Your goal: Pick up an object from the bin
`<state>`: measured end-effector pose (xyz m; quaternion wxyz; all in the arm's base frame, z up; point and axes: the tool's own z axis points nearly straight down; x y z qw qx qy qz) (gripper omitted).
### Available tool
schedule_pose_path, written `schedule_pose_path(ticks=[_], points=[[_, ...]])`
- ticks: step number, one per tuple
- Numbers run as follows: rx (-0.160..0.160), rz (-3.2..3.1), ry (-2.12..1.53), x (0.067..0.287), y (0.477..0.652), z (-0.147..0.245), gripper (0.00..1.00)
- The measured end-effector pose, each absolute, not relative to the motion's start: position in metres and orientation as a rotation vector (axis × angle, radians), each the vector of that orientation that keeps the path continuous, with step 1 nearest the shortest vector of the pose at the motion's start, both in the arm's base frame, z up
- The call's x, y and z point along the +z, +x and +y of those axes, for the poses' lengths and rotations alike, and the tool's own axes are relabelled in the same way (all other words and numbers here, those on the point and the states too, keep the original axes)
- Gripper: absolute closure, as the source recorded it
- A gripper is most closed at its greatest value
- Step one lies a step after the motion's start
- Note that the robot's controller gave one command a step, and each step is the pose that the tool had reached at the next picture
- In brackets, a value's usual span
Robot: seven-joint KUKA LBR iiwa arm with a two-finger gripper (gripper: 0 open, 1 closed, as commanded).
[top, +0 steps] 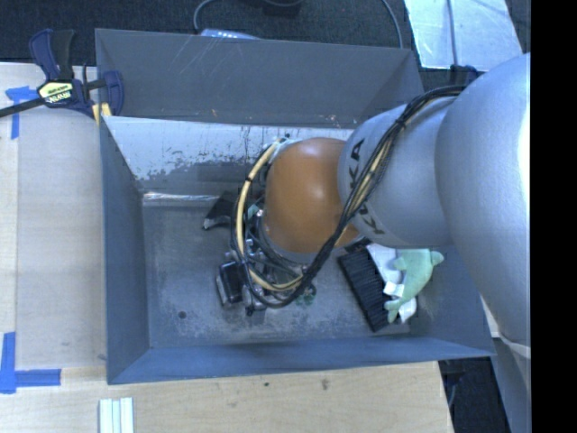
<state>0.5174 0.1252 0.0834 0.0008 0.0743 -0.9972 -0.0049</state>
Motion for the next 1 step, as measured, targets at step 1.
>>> schedule_pose_path(ticks=[1], points=[[-0.016,-3.131,0.234,0.0834,0.5173,0.1252,1.0]])
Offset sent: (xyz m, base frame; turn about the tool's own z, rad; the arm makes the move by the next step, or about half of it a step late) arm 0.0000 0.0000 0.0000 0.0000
